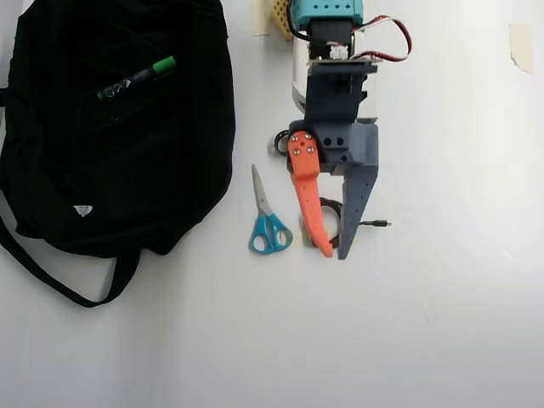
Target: Put the green marker into the black bag
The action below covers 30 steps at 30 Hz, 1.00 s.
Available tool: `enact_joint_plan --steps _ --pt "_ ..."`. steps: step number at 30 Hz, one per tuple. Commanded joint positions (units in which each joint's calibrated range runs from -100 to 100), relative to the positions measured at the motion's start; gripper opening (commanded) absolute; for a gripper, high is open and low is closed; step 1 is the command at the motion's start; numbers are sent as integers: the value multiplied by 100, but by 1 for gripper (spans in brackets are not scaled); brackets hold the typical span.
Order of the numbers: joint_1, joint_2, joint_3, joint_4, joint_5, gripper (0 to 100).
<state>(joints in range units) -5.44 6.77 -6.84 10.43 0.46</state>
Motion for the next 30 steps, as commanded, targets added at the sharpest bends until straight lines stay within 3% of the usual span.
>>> enact_joint_plan --steps 1,6,30 --pt "-107 128 -448 -191 221 2" --pt "73 137 -358 -191 -513 2" --pt "252 12 226 -122 -450 2"
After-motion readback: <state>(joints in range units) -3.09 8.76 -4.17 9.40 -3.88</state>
